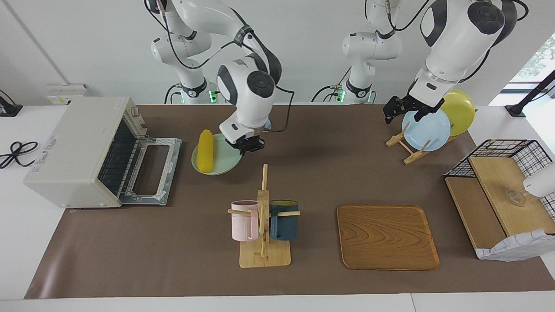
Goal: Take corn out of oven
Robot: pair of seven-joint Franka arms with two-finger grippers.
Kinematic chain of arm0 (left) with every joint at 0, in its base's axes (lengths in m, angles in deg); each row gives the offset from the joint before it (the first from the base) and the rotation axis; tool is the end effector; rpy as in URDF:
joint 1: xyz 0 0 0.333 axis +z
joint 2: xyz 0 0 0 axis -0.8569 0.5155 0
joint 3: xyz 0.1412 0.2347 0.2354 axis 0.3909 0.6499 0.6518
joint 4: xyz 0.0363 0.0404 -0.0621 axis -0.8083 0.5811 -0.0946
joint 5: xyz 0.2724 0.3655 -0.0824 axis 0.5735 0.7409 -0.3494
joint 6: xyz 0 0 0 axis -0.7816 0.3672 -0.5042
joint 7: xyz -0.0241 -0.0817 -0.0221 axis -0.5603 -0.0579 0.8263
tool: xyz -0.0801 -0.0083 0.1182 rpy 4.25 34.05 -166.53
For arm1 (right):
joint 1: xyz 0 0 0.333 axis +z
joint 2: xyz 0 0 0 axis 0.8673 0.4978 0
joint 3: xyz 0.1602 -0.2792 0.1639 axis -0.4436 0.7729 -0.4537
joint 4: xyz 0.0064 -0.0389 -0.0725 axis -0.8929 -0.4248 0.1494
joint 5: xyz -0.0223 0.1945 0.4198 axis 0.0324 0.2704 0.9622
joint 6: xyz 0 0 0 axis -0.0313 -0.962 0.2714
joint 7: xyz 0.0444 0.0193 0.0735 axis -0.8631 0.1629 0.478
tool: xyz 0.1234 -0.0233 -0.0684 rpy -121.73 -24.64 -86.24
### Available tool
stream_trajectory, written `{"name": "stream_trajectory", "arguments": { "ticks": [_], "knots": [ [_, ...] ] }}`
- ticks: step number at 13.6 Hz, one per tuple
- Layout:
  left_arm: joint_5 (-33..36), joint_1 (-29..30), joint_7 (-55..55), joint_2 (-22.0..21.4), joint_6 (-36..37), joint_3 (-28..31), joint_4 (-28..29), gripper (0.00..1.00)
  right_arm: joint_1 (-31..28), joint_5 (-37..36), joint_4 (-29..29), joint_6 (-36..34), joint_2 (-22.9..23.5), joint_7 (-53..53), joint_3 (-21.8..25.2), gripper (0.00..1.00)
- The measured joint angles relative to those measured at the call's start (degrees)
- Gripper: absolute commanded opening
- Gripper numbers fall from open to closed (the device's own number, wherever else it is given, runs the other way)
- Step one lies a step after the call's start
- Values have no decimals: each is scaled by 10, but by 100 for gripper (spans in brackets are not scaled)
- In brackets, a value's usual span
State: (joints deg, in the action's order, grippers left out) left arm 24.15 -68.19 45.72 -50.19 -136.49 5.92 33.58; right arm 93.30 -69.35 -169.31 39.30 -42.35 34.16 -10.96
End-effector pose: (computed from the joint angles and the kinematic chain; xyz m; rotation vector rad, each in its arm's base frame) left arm 0.5964 -0.1171 0.5921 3.1136 0.0305 -0.1979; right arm 0.5944 0.3857 0.3737 2.8892 -0.2198 -0.1397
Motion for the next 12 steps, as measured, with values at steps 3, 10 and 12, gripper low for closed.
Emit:
{"name": "stream_trajectory", "arguments": {
  "ticks": [3,10,12],
  "knots": [
    [0,0,0,0,0,0,0,100,46,12,35,36,63,-61,0,0],
    [0,0,0,0,0,0,0,100,47,73,9,120,79,-67,1,12],
    [0,0,0,0,0,0,0,100,47,76,6,122,78,-67,1,31]
  ]
}}
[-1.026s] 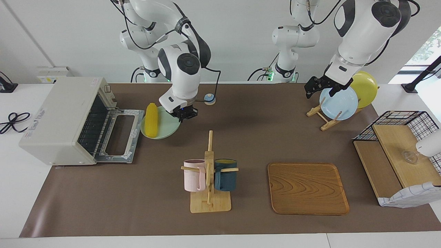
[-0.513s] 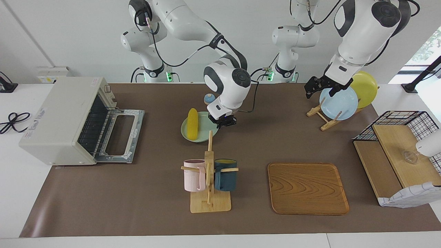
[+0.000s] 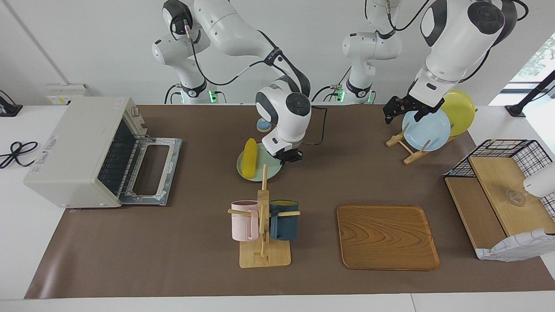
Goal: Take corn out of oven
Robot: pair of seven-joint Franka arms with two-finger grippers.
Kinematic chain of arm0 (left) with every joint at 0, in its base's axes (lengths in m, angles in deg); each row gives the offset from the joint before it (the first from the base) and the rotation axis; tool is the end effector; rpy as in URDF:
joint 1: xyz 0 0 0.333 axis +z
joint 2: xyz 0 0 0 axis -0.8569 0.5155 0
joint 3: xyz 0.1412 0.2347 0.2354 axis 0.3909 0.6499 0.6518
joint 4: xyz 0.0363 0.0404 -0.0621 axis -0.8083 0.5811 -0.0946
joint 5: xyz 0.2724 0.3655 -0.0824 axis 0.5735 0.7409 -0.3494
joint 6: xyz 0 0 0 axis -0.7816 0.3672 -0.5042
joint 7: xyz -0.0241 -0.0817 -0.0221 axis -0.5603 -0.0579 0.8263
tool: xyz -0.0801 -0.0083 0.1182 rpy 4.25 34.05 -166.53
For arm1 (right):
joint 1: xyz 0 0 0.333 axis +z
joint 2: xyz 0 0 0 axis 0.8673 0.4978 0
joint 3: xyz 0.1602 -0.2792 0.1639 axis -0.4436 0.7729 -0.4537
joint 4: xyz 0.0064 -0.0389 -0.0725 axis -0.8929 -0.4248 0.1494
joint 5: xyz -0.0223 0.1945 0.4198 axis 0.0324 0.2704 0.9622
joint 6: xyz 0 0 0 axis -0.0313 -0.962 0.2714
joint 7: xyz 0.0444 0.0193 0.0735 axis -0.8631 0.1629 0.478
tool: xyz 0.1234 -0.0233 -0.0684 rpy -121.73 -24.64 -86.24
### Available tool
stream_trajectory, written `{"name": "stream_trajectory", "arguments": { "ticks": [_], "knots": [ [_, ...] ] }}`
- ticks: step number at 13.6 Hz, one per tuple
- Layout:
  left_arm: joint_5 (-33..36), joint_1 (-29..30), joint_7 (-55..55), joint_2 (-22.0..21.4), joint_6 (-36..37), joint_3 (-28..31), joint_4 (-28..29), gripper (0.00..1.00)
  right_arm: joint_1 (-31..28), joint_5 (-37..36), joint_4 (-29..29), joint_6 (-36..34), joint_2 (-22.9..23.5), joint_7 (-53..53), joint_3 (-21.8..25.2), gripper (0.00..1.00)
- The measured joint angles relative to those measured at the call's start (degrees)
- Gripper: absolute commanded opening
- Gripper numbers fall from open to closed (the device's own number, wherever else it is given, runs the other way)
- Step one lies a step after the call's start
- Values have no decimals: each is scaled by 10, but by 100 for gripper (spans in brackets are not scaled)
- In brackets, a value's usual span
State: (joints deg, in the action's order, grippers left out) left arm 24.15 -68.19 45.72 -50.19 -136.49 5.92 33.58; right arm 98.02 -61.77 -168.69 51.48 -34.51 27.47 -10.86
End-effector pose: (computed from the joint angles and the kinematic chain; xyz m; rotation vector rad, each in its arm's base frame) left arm 0.5964 -0.1171 0.5921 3.1136 0.0305 -0.1979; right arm 0.5790 0.4677 0.2915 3.0204 -0.3465 -0.1578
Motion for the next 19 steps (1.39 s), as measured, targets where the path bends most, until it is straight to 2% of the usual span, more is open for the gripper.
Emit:
{"name": "stream_trajectory", "arguments": {
  "ticks": [2,4,6,9,14,16,19],
  "knots": [
    [0,0,0,0,0,0,0,100,0,0,0,-3,-2,0,0,36],
    [0,0,0,0,0,0,0,100,0,-4,7,-19,-6,0,0,35],
    [0,3,0,0,-1,1,0,100,-4,-35,17,-52,-16,4,3,25],
    [0,7,0,0,-14,1,0,100,-48,-69,19,-112,-54,48,6,0],
    [-1,7,0,0,-31,-4,1,100,-130,-144,0,-182,-74,122,8,0],
    [-14,-2,0,0,-34,-11,8,100,-155,-148,-28,-180,-78,142,8,0],
    [-36,-51,-12,1,-66,-15,37,100,-189,-152,-97,-131,-93,159,9,0]
  ]
}}
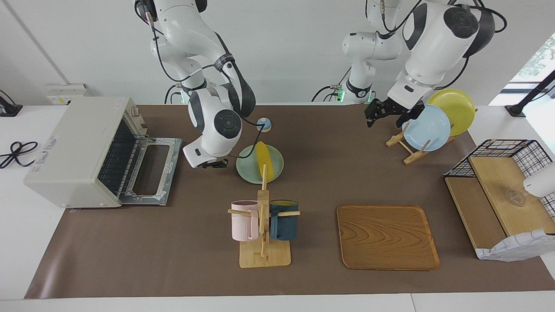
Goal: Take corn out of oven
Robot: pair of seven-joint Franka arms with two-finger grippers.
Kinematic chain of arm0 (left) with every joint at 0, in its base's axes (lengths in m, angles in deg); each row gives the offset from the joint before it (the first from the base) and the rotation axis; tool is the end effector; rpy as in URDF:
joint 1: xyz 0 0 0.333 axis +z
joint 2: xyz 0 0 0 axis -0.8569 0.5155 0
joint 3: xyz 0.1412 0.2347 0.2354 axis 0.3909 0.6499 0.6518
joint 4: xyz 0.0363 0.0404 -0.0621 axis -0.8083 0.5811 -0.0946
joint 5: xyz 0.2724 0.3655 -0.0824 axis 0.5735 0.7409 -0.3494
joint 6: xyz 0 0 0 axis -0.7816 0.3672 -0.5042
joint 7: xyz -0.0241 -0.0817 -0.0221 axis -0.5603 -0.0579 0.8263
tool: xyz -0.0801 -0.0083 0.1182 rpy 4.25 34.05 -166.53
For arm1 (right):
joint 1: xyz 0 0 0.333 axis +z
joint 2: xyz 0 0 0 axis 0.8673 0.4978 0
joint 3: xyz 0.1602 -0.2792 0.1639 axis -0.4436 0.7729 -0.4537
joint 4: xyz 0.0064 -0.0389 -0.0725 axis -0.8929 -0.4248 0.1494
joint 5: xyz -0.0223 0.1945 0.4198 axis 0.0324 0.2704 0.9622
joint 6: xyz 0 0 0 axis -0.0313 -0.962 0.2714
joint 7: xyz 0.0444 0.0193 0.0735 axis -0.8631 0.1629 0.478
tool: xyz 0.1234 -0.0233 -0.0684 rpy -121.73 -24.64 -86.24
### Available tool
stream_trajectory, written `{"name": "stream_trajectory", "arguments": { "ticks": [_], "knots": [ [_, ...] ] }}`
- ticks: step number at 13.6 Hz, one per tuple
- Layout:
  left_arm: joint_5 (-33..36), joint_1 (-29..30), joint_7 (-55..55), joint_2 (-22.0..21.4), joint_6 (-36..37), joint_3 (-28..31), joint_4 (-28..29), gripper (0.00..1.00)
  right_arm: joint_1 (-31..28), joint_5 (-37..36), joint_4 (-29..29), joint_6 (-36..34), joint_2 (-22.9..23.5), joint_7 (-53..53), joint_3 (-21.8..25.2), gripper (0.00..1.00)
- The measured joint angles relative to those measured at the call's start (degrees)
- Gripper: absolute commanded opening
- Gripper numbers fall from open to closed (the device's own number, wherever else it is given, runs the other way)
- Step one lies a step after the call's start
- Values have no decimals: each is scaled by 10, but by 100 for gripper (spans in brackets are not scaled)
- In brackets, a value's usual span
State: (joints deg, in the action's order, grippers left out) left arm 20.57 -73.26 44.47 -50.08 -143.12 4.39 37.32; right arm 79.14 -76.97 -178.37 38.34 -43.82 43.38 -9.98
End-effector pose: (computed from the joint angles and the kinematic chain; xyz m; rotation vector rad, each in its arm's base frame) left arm 0.5866 -0.1957 0.5651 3.0517 -0.0963 -0.1483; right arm 0.6336 0.1864 0.3171 2.7148 -0.2697 -0.2977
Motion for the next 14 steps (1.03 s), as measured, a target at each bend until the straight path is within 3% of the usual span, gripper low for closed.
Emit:
{"name": "stream_trajectory", "arguments": {
  "ticks": [5,8,14],
  "knots": [
    [-20,-133,-125,28,-119,-4,59,100,-59,-9,-89,94,-22,29,0,0],
    [-21,-214,-222,87,-215,-5,65,100,-73,-11,-121,129,-29,31,0,0],
    [-21,-303,-310,208,-366,-3,65,100,-91,-38,-136,133,-32,37,0,0]
  ]
}}
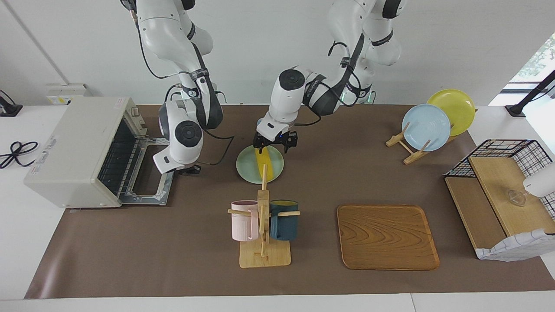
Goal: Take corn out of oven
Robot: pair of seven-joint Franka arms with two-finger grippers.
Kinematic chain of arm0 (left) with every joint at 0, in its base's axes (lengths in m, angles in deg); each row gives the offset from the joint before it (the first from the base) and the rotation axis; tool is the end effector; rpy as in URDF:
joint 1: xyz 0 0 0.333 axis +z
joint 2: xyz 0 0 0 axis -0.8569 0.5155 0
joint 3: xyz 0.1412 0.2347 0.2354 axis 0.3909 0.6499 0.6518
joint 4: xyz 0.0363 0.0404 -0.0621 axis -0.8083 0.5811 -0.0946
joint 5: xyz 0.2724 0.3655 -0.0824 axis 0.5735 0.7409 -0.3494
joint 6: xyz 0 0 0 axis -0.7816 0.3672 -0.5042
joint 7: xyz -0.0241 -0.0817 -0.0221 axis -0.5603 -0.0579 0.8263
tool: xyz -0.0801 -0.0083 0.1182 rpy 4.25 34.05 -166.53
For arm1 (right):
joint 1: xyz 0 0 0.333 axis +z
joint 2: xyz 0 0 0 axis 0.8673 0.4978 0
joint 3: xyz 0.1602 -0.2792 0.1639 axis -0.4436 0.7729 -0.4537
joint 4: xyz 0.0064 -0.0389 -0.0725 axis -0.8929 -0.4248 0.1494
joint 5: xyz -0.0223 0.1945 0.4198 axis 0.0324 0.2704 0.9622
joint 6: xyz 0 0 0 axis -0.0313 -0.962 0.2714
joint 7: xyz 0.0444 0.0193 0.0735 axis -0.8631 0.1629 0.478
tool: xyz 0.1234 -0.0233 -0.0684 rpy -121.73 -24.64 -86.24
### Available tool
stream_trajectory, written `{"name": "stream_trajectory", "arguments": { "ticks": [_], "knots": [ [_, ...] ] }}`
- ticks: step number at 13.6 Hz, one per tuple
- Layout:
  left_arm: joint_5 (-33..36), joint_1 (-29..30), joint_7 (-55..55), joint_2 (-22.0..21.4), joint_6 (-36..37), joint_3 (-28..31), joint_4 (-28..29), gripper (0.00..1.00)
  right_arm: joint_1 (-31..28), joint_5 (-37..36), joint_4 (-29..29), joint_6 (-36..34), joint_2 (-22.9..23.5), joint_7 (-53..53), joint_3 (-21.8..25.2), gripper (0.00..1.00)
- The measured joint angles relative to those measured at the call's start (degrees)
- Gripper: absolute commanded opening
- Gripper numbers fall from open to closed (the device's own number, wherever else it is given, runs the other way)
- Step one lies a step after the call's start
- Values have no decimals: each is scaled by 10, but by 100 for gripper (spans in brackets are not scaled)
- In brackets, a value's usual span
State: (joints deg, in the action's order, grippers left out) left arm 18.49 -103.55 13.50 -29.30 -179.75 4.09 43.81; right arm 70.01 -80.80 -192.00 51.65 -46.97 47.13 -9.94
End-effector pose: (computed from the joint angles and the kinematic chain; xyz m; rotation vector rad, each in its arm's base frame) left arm 0.4822 -0.5373 0.3146 2.9835 0.0377 -0.0463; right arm 0.6097 0.0766 0.2535 2.7318 -0.2812 -0.2782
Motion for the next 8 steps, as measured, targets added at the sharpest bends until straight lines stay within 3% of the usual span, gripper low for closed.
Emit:
{"name": "stream_trajectory", "arguments": {
  "ticks": [5,6,8],
  "knots": [
    [0,-23,-9,41,-42,1,-1,100,-8,-8,-9,4,-2,20,0,0],
    [0,-23,-9,41,-42,2,-1,92,-9,-18,-10,4,-3,31,-1,0],
    [0,-23,-9,41,-43,2,-1,44,-9,-32,-13,4,-4,49,-6,0]
  ]
}}
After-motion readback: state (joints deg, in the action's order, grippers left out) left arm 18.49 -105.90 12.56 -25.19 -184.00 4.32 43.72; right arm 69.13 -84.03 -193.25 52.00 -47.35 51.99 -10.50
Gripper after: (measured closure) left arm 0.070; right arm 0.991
